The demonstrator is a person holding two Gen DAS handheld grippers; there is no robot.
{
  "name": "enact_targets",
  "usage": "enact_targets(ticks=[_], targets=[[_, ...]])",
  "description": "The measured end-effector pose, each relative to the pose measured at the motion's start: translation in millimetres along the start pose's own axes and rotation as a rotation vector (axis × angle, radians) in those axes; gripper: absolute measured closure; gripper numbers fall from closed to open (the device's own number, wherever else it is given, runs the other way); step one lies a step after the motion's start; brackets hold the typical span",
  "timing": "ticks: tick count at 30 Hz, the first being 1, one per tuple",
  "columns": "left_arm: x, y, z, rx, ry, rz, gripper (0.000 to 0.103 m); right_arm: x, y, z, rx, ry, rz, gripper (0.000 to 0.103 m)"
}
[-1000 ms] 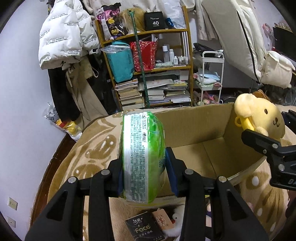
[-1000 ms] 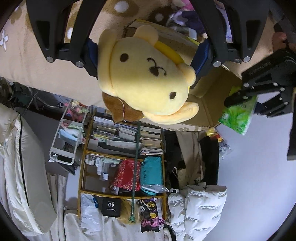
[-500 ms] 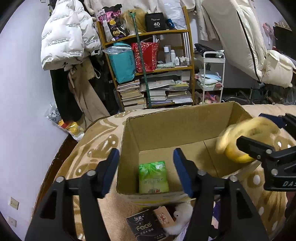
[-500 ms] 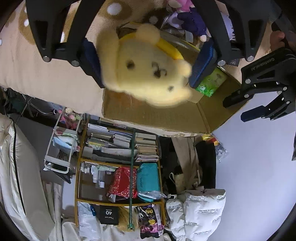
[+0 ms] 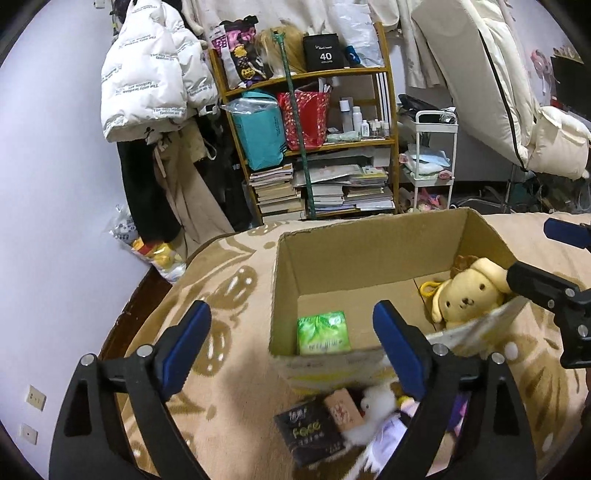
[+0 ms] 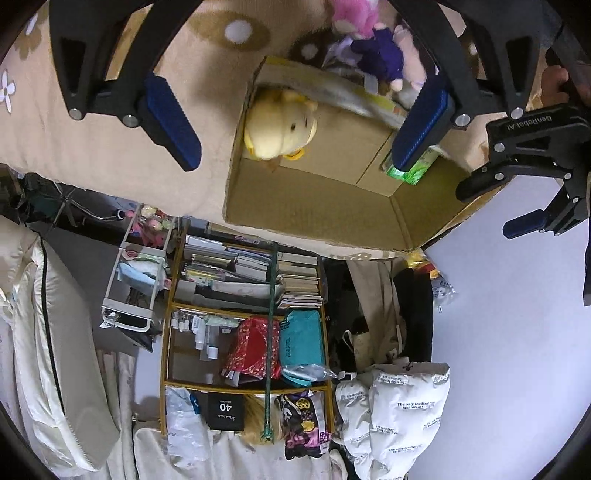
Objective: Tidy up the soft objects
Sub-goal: 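Move both tools back toward the remaining plush pile beside the box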
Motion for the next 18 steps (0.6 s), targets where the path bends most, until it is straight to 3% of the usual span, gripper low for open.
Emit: enact_targets(ticks=[3, 18], targets=[[-1.4, -0.8, -17.9, 0.018, -0.016, -0.007, 0.004, 1.4, 2.4, -13.3, 0.0, 0.008, -0.002, 0.0], [5.1, 26.1, -98.9, 0.01, -0.034, -0.061, 0.004, 1.9, 6.8, -82.0, 0.05, 0.029, 0.004, 0.0]])
Point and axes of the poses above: each gripper's, at about its wrist camera, not at the fingertips, and z roughly the way its jaws point, x to its right, y to its underside, the point moved 6 cm from there along z, roughly the way its jaws point, and after that the axes turned 13 degrees about y, right-handed, at the moved point
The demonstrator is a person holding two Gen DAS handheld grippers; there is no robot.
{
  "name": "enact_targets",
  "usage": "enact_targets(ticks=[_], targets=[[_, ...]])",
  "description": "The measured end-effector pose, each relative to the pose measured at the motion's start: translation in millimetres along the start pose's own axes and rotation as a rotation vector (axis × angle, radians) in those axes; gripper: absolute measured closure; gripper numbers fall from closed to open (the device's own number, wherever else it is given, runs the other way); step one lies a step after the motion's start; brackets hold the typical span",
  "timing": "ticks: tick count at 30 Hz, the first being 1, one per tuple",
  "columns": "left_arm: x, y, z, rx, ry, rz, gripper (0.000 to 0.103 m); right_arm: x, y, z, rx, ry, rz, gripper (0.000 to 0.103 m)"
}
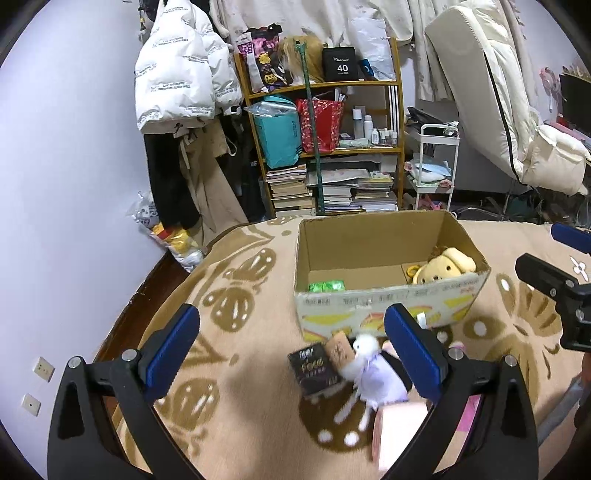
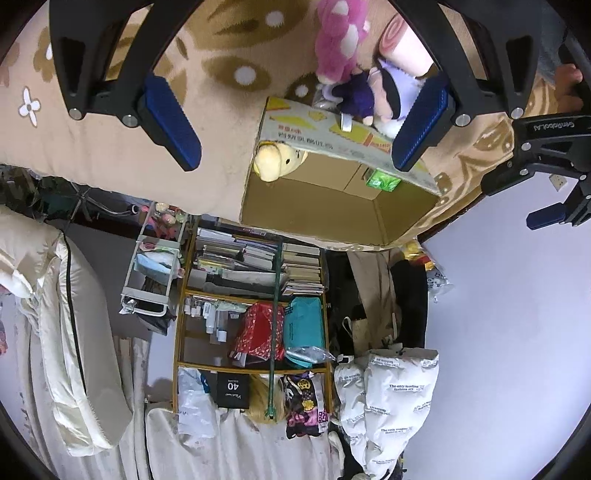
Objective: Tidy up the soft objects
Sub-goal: 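Move both tools back toward the remaining plush pile beside the box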
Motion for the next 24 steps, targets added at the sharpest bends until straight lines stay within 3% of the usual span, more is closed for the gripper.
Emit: enact_targets(ticks=[13, 24], targets=[[10.0, 32.6, -38.3, -0.024, -0.004, 0.004, 0.004, -12.9, 16.7, -38.2, 0.01, 0.005, -0.018, 0.0], [16.5, 50.1, -32.7, -0.047, -0.004, -0.012, 0.004, -6.6, 36.0, -34.1, -0.017, 0.009, 0.031, 0.0]])
Point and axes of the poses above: each gripper's, at about its wrist camera, not at the fingertips, and z roughly the way its jaws point, x to its right, y to its underside, the point moved 6 cm from there along z, roughly the way its jaws point, and after that the axes turned 13 degrees about y, right-handed, at the moved point
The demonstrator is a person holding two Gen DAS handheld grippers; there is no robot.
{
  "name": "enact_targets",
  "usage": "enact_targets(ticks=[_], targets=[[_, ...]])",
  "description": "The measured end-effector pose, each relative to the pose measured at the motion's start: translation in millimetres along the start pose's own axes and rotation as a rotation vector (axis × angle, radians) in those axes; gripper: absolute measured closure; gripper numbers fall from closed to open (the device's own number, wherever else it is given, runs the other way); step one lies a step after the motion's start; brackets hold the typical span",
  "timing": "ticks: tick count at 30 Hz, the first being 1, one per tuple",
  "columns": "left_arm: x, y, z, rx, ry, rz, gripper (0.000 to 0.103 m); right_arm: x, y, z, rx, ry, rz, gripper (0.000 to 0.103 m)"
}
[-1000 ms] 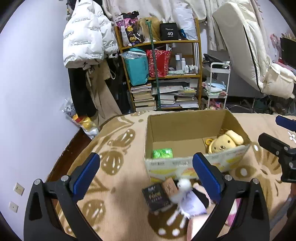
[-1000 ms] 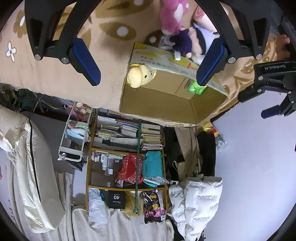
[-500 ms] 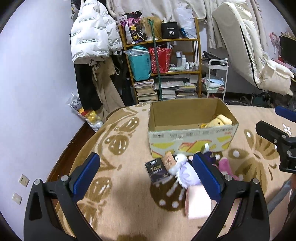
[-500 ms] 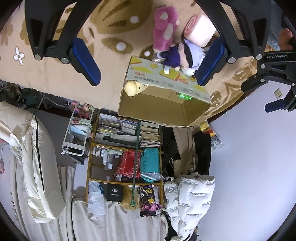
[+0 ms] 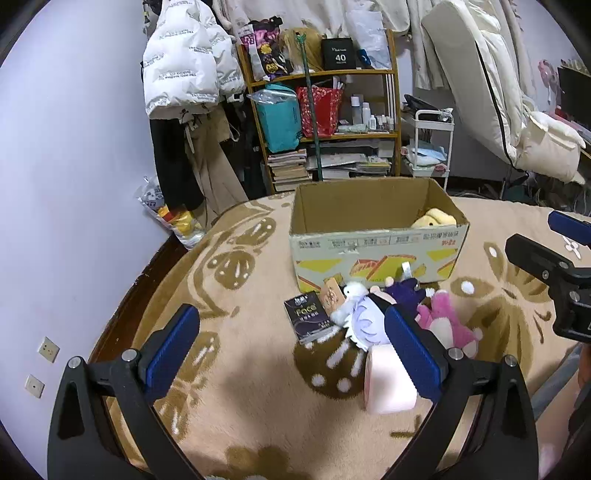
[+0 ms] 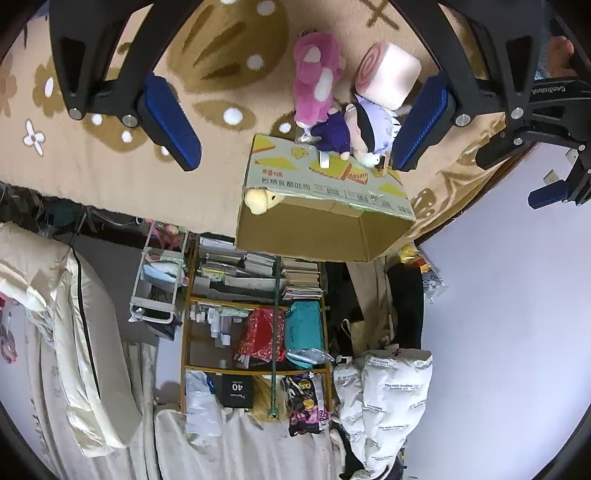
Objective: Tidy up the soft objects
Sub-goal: 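Move both tools back toward the remaining plush pile beside the box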
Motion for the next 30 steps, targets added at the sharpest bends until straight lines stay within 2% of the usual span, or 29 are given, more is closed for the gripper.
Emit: enact_targets(ticks=[3, 12, 30], targets=[[1.2, 6.2, 7.4, -0.012, -0.02, 0.004, 0.004, 1.0, 5.4, 7.4, -0.014, 0.006, -0.003, 0.0], [6.8, 17.3, 26.7, -0.044, -0.014, 0.027, 0.004, 3.1, 19.2, 26.5, -0.061, 0.028, 0.002, 0.0], [15.0, 34.9, 61.2, -0.159, 0.02, 0.034, 0.004, -9.3, 37.3, 58.0, -0.163, 0.031, -0.028, 0.0]])
Point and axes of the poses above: each gripper's, at about its wrist camera, not at the fingertips, and z roughly the way its jaws point, x to its right, y to its underside, the point moved 6 cm from there along z, roughly the way its jaws point, and after that the axes turned 13 degrees about y, right-handed, at the moved point
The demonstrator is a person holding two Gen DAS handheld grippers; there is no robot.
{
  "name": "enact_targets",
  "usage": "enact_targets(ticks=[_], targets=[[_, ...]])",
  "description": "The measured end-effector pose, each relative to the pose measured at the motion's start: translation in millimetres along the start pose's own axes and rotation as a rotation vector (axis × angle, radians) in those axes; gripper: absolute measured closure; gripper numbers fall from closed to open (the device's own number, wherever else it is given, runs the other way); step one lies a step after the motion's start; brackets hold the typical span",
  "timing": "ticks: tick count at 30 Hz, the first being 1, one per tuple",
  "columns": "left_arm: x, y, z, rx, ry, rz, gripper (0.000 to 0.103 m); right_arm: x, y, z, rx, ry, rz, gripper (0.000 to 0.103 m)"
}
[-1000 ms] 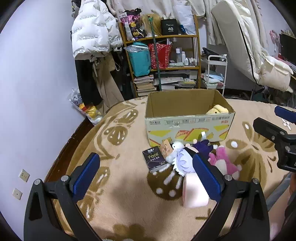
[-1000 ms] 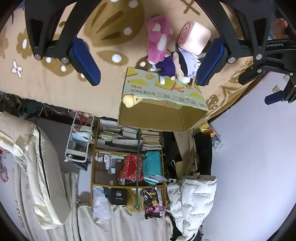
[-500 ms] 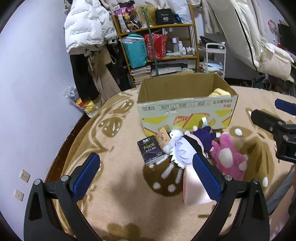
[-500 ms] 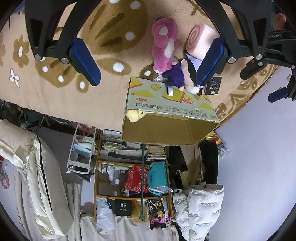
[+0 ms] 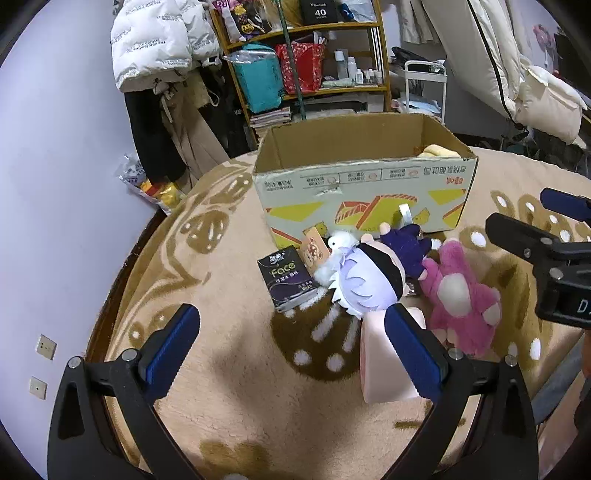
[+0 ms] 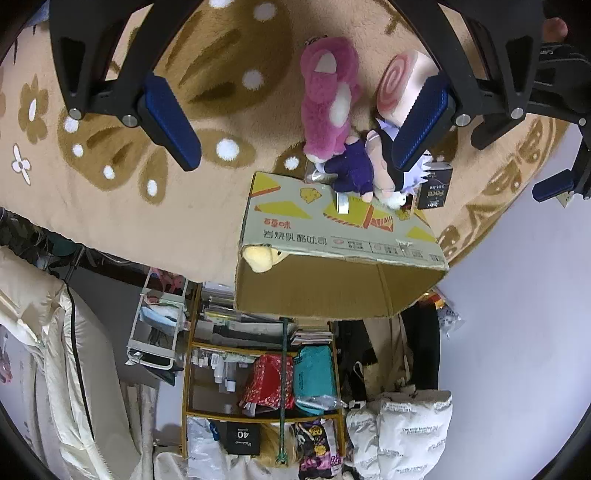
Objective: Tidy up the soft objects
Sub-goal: 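Move both tools back toward the remaining plush pile beside the box, then grasp the pink roll-cake cushion with the left tool while the right tool grasps the pink plush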
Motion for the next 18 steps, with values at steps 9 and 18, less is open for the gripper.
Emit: enact_targets(ticks=[9, 18], targets=[[7.6, 7.0, 13.5, -0.049, 0.053, 0.004, 0.004, -0.9, 7.1, 14.1, -0.062, 0.015, -0.019, 0.0], [15.2, 12.9, 24.6, -0.087, 0.092, 0.005, 0.004, -0.4, 15.5, 29.0, -0.128, 0.011, -0.024, 0.0]])
Point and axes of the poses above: each gripper's, at about its wrist camera, not at the fingertips, and z roughly the way its jaws point, x to its right, y to its underside, the point moved 6 cm from there along z, roughly the way its jaws point, and after that the axes turned 13 degrees about y, right-handed, at the moved point
